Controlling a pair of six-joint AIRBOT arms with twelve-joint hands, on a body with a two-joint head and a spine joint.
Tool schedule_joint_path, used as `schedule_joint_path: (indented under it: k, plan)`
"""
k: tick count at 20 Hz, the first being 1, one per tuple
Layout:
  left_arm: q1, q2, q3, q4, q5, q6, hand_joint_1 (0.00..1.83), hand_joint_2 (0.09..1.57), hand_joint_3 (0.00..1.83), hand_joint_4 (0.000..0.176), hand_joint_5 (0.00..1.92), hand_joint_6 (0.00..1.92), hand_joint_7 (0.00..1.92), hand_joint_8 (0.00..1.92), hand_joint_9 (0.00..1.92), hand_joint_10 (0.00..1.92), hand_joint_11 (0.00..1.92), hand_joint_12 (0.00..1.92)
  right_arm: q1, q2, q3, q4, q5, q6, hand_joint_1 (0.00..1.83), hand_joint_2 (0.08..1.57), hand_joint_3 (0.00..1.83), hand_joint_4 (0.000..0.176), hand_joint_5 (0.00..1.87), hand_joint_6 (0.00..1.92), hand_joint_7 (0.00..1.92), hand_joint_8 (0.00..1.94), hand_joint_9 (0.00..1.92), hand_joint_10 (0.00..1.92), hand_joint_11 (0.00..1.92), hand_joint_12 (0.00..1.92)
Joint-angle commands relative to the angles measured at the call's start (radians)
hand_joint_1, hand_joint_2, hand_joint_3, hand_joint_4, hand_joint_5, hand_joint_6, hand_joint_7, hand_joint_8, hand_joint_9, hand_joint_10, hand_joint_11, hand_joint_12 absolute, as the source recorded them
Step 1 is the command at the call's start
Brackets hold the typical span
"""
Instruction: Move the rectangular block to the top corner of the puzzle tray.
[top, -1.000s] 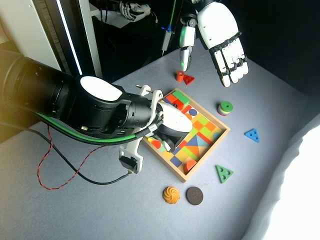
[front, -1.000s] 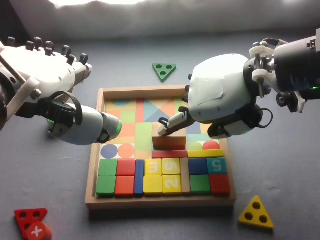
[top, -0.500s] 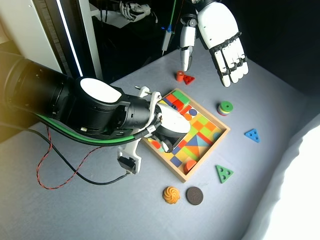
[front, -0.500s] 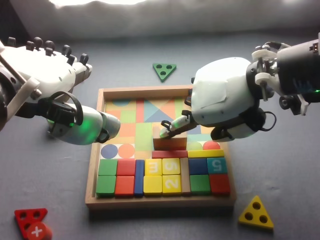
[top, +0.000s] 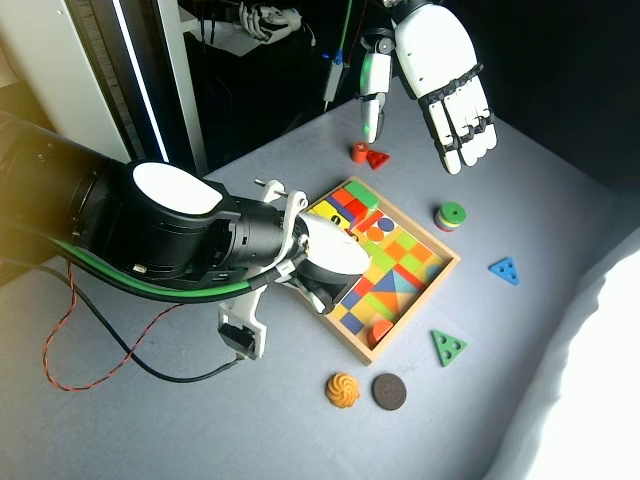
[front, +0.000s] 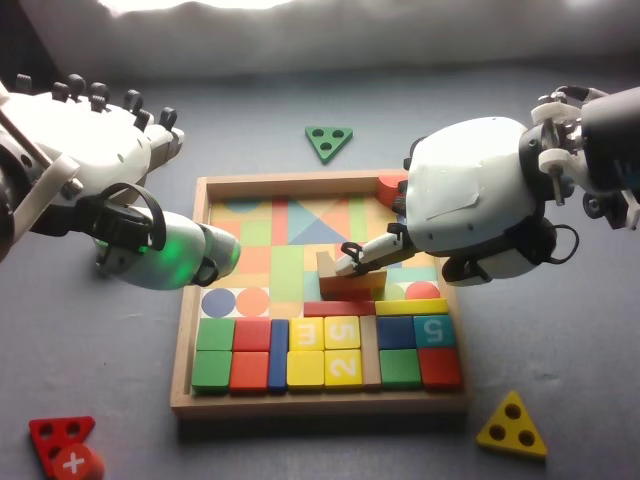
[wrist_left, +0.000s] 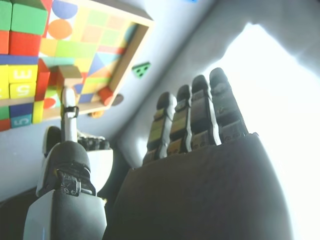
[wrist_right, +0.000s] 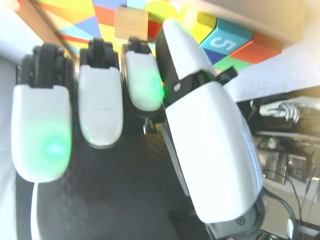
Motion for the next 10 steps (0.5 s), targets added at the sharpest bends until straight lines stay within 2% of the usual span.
schedule_joint_path:
  k: [1,2,4,10]
  plan:
    - [-0.015,0.012,-0.005,0.08,0.004,0.003,0.0,1.16,0.0,0.0,0.02,0.0,0.0,0.0,0.0,0.0,0.0,0.0,-0.002,0.012,0.008,0.013,-0.005,-0.012,1.09,1.3,0.0,0.0,0.24,0.0,1.49,1.94,1.7,1.92,1.86,1.92]
    - [-0.015,0.012,-0.005,0.081,0.004,0.003,0.0,1.17,0.0,0.0,0.01,0.0,0.0,0.0,0.0,0.0,0.0,0.0,-0.001,0.011,0.012,0.013,-0.005,-0.018,1.08,1.3,0.0,0.0,0.2,0.0,1.49,1.94,1.7,1.92,1.85,1.92]
    - [-0.015,0.012,-0.005,0.081,0.004,0.003,0.0,1.17,0.0,0.0,0.01,0.0,0.0,0.0,0.0,0.0,0.0,0.0,0.001,0.012,0.019,0.013,-0.004,-0.022,1.07,1.31,0.0,0.0,0.3,0.04,1.46,1.94,1.68,1.92,1.83,1.92]
    - [-0.015,0.012,-0.005,0.081,0.004,0.003,0.0,1.18,0.0,0.0,0.03,0.01,0.0,0.0,0.0,0.0,0.0,0.0,0.003,0.012,0.044,0.014,-0.004,-0.024,1.07,1.32,0.0,0.0,0.26,0.01,1.46,1.94,1.69,1.92,1.85,1.92]
